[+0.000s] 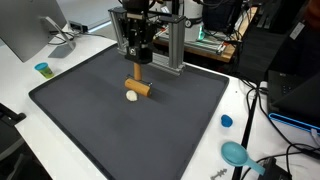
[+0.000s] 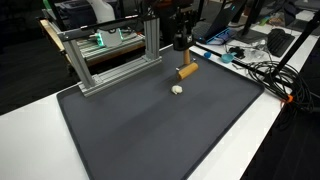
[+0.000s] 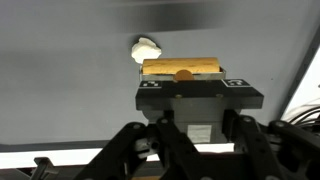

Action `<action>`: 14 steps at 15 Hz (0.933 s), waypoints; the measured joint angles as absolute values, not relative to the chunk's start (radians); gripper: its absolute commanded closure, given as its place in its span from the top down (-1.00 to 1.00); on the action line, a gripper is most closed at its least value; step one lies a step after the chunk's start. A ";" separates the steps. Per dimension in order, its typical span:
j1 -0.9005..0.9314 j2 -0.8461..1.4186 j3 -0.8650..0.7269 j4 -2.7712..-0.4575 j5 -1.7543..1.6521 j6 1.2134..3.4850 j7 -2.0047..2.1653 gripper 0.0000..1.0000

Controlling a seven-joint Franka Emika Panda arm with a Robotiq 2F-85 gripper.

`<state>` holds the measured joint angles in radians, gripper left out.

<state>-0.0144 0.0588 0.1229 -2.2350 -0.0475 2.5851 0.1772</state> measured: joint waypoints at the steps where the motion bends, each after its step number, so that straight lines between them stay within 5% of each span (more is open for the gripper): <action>1: -0.012 0.060 0.120 -2.236 -0.048 2.585 0.177 -0.56; 11: -0.014 0.104 0.027 -2.250 -0.015 2.543 0.189 -0.56; 12: -0.014 0.102 0.024 -2.249 0.007 2.551 0.189 -0.06; 14: -0.015 0.095 0.020 -2.248 0.025 2.568 0.189 -0.06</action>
<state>-0.0146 0.0947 0.0198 -2.2482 0.0249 2.5678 0.1894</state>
